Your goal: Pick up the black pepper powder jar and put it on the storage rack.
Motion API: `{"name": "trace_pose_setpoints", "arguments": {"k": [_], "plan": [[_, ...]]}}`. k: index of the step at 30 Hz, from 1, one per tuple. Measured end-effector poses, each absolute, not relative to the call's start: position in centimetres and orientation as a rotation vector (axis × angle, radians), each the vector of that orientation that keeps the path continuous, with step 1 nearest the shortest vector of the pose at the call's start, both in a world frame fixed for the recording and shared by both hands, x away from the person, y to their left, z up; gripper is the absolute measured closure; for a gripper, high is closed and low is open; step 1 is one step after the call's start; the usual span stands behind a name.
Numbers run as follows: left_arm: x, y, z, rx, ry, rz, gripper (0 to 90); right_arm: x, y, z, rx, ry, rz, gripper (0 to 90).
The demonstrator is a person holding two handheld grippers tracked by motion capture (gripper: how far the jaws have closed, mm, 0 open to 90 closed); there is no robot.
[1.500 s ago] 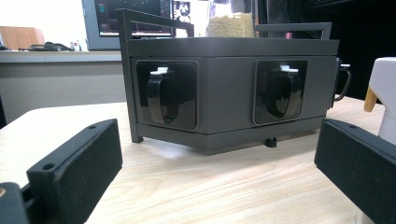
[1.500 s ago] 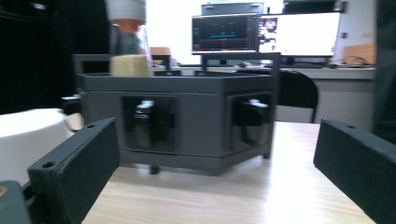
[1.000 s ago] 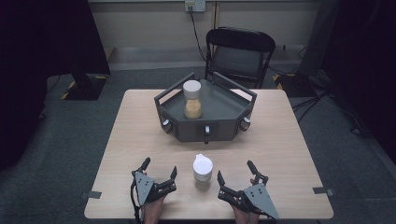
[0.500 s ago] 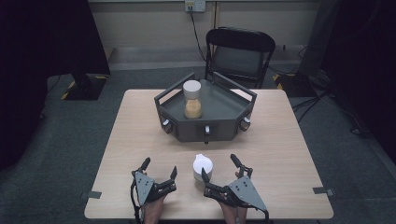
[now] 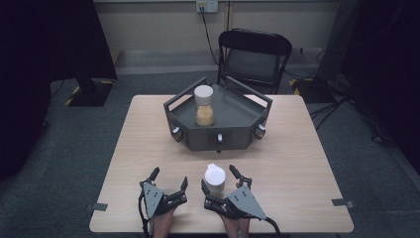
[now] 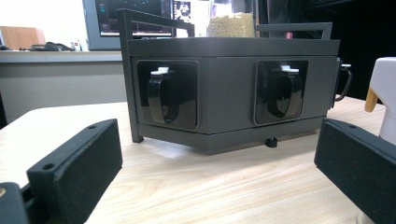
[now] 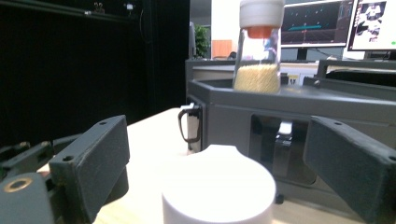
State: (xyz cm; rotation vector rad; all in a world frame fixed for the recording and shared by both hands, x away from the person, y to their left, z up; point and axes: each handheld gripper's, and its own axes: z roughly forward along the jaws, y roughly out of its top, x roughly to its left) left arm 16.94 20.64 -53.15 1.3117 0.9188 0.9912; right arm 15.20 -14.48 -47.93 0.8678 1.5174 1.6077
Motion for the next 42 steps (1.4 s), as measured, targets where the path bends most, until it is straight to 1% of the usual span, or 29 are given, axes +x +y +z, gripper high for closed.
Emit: {"name": "trace_pose_setpoints", "arguments": {"k": [20, 27, 34, 42], "plan": [[16.9, 20.6, -53.1, 1.312, 0.919, 0.991, 0.4, 15.8, -13.9, -49.6, 0.938, 1.587, 1.554, 17.4], [16.9, 20.6, -53.1, 1.312, 0.919, 0.991, 0.4, 16.3, -14.1, -50.1, 0.957, 1.613, 1.549, 24.5], [16.9, 20.6, -53.1, 1.312, 0.919, 0.991, 0.6, 16.7, -13.9, -50.3, 0.956, 1.624, 1.538, 29.2], [16.9, 20.6, -53.1, 1.312, 0.919, 0.991, 0.6, 16.6, -13.9, -50.2, 0.947, 1.624, 1.53, 30.0]]}}
